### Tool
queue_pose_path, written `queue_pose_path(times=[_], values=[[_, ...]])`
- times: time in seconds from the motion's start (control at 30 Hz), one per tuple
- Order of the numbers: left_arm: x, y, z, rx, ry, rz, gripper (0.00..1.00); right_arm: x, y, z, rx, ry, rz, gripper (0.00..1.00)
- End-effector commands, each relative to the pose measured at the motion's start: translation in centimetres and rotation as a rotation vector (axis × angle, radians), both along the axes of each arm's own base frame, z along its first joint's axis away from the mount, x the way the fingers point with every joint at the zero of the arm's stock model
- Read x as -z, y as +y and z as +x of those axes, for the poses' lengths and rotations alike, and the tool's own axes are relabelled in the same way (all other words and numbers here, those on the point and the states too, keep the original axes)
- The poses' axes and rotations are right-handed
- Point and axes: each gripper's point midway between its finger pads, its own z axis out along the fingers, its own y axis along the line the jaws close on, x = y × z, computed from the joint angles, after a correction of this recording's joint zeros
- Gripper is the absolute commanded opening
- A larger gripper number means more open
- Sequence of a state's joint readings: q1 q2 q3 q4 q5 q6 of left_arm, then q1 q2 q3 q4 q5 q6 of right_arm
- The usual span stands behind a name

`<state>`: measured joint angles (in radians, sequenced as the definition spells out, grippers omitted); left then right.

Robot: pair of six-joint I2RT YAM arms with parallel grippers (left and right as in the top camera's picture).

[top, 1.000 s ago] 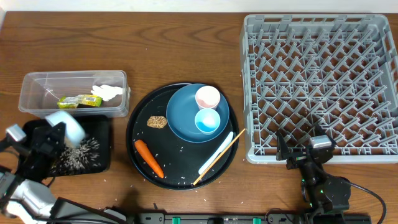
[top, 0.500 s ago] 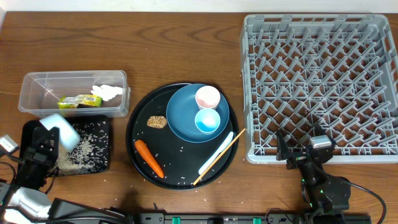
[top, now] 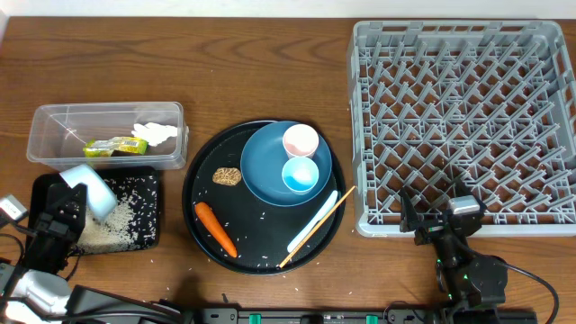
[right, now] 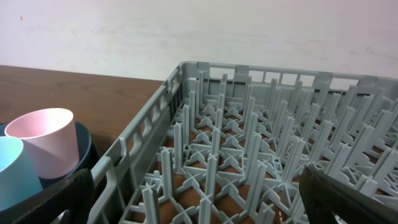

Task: Sort waste into correct bins and load items into the dishwasher rack
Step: 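Shake the tipped bowl over the black tray, then raise it upright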

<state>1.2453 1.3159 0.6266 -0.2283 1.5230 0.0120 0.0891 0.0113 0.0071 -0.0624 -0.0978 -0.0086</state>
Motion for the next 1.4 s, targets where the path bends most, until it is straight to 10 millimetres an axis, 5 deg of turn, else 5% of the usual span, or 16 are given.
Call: queue_pose_path(times=[0.0, 0.27, 0.37, 0.6, 0.73, 0.93, 1.13, 1.27, 1.37], values=[[0.0, -0.5, 0.0, 0.022, -0.022, -0.016, 0.06, 0.1, 0.2, 0.0, -0.011, 0.0, -0.007, 0.99], [-0.2, -0.5, 0.0, 0.025, -0.027, -0.028, 0.06, 0.1, 0.2, 0.0, -0.011, 0.0, -0.007, 0.99], [1.5, 1.0, 0.3, -0.049, 0.082, -0.079, 0.06, 0.1, 0.2, 0.0, -0.011, 0.0, -0.007, 0.99], [-1.5, 0.0, 0.0, 0.003, 0.023, -0.241, 0.06, 0.1, 0.2, 0.0, -0.011, 0.0, -0.007, 0.99], [-3.5, -0.7, -0.2, -0.005, -0.005, -0.122, 0.06, 0.1, 0.2, 0.0, -0.011, 0.001, -0.007, 0.99], [-1.3, 0.0, 0.0, -0.109, 0.107, -0.121, 0.06, 0.1, 0.2, 0.0, -0.011, 0.0, -0.007, 0.99], [3.4, -0.2, -0.4, -0.132, 0.194, -0.25, 0.06, 0.1, 0.2, 0.0, -0.011, 0.0, -0.007, 0.99], [1.4, -0.4, -0.6, -0.03, 0.043, -0.263, 0.06, 0.1, 0.2, 0.0, -0.011, 0.0, -0.007, 0.99], [4.1, 1.5, -0.7, -0.163, 0.171, -0.279, 0.06, 0.1, 0.2, 0.0, -0.011, 0.0, -0.007, 0.99]])
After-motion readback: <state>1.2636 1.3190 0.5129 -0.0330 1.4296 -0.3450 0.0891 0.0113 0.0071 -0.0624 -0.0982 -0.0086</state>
